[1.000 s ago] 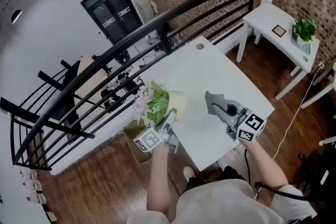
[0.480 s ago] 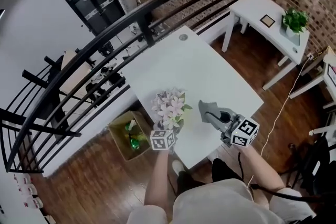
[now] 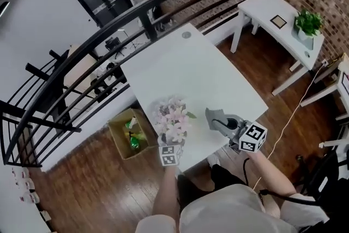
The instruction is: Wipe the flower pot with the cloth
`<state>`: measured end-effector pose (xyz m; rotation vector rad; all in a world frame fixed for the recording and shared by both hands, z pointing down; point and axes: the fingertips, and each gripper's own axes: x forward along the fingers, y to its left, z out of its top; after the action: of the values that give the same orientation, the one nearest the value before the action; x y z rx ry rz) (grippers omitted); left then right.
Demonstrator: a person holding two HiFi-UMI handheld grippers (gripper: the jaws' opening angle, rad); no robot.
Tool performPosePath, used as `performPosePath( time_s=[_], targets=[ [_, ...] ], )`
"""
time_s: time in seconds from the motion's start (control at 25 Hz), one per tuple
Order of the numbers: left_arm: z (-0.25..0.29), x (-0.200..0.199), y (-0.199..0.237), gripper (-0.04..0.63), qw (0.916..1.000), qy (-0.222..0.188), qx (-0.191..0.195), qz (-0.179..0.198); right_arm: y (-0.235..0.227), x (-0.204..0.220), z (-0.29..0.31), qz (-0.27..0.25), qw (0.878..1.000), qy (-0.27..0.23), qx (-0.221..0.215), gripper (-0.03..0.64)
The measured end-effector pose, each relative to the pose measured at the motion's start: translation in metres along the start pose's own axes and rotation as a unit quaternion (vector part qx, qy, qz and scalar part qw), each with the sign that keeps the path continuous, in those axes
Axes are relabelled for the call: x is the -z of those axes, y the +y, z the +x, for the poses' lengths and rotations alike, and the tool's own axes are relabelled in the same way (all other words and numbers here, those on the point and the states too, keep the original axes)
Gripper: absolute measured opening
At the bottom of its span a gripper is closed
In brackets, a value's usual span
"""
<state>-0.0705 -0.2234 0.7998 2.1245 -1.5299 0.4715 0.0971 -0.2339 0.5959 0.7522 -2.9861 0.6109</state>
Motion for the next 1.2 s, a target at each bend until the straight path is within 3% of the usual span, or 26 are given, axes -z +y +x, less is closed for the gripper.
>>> performPosePath(
  time_s=[0.2, 0.32, 0.44, 0.56, 0.76, 0.92, 1.2],
  targets=[
    [-0.08, 0.028, -0.025, 0.479, 0.9974, -0.027, -0.051, -0.042, 0.0, 0.017, -0.005, 0.013, 0.999, 0.016, -0.031, 0.006],
    [-0.142, -0.001, -0.03, 0.465, 0.9915, -0.095, -0.07, -0.055, 0.041, 0.016, -0.007, 0.004, 0.999, 0.01, -0.05, 0.006],
    [-0.199, -0.048, -0.042, 0.479, 0.9806, -0.179, -0.07, -0.04, 0.095, 0.004, -0.016, -0.029, 0.997, -0.02, -0.071, 0.006],
    [-0.258, -0.072, -0.066, 0.472, 0.9707, -0.231, -0.066, -0.002, 0.155, -0.004, -0.033, -0.074, 0.992, -0.055, -0.086, 0.006],
    [-0.357, -0.06, -0.102, 0.454, 0.9633, -0.257, -0.064, 0.042, 0.245, 0.002, -0.075, -0.099, 0.991, -0.086, -0.028, 0.006],
    [-0.418, -0.057, -0.128, 0.454, 0.96, -0.268, -0.059, 0.054, 0.308, 0.009, -0.108, -0.134, 0.987, -0.087, 0.007, 0.006],
    [-0.459, -0.075, -0.161, 0.443, 0.9476, -0.287, -0.093, 0.104, 0.318, 0.0, -0.146, -0.164, 0.981, -0.074, 0.065, 0.006]
  ],
)
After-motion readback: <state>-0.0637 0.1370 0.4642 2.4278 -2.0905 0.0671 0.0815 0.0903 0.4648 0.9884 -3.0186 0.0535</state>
